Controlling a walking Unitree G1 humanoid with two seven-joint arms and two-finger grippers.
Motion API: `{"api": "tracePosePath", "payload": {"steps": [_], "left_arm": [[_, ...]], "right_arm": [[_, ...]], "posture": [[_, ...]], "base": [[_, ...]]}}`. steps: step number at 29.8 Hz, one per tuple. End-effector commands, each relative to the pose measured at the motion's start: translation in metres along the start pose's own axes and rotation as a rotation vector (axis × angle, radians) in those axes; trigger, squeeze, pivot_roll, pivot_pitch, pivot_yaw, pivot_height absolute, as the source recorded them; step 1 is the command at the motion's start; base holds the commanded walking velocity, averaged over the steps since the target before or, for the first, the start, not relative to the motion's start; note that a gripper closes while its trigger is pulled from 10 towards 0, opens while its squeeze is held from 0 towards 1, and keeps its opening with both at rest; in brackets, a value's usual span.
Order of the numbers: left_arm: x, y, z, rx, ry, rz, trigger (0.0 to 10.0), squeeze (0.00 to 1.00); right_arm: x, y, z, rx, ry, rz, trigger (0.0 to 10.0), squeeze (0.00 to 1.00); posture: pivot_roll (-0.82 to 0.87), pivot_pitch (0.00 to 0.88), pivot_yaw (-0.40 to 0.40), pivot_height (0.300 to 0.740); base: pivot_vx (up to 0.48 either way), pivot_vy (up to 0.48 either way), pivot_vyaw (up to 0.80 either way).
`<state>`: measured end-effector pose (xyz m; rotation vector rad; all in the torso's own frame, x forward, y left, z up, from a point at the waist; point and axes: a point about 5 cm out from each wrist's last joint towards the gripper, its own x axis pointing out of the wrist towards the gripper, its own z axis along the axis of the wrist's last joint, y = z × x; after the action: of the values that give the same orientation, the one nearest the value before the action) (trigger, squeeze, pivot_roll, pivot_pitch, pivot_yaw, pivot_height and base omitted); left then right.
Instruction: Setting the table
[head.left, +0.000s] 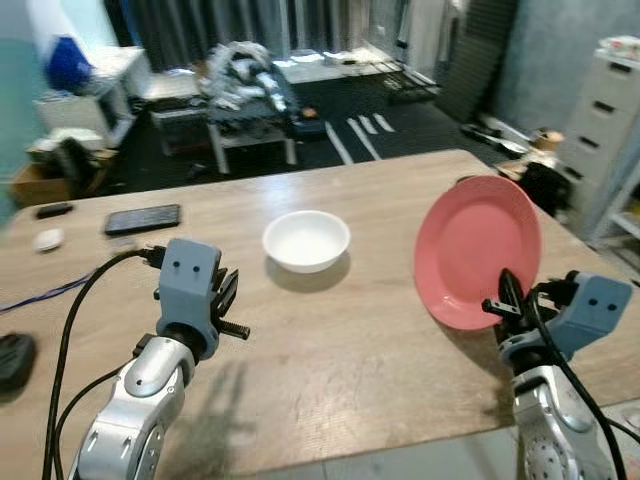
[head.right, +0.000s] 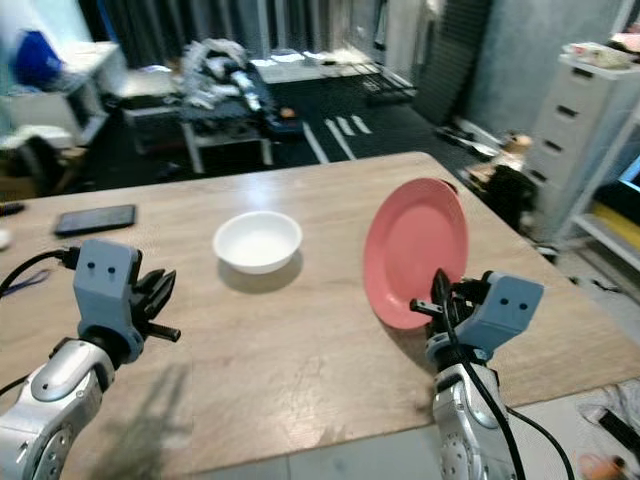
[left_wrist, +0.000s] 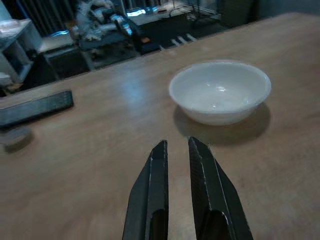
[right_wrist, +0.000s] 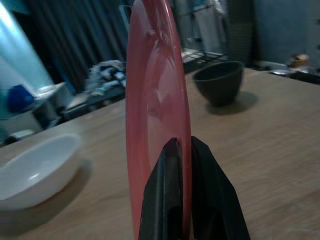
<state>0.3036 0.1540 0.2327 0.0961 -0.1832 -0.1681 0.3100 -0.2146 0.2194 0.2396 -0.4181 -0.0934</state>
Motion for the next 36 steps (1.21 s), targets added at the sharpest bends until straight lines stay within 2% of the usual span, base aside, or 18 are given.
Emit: {"api": "tracePosePath", "payload": {"steps": [1,25,28,36], "left_arm": [[-0.0009,0.0021,-0.0011,0.000,0.004,0.006,10.0,0.00],[0.0007,0.0026,-0.0016,0.002,0.009,0.009,10.0,0.00],[0.0010,0.0026,-0.0023,0.005,0.014,0.010,10.0,0.00],[0.0014,0.0023,-0.0038,0.012,0.024,0.008,10.0,0.00]], "right_arm": [[-0.0034,-0.0025,-0.0028,-0.002,0.004,-0.011,10.0,0.00],[-0.0037,-0.0038,-0.0050,-0.003,0.012,-0.017,10.0,0.00],[-0.0038,-0.0040,-0.0058,0.009,0.015,-0.021,10.0,0.00],[-0.0035,-0.0056,-0.0060,0.010,0.019,-0.030,10.0,0.00]], "posture": [[0.05,0.140,0.140,0.740],[0.05,0.144,0.146,0.740],[0.05,0.144,0.147,0.740],[0.05,0.145,0.146,0.740]], "base": [[-0.240,0.000,0.00],[-0.020,0.000,0.00],[0.000,0.000,-0.80],[0.000,0.000,-0.10]]}}
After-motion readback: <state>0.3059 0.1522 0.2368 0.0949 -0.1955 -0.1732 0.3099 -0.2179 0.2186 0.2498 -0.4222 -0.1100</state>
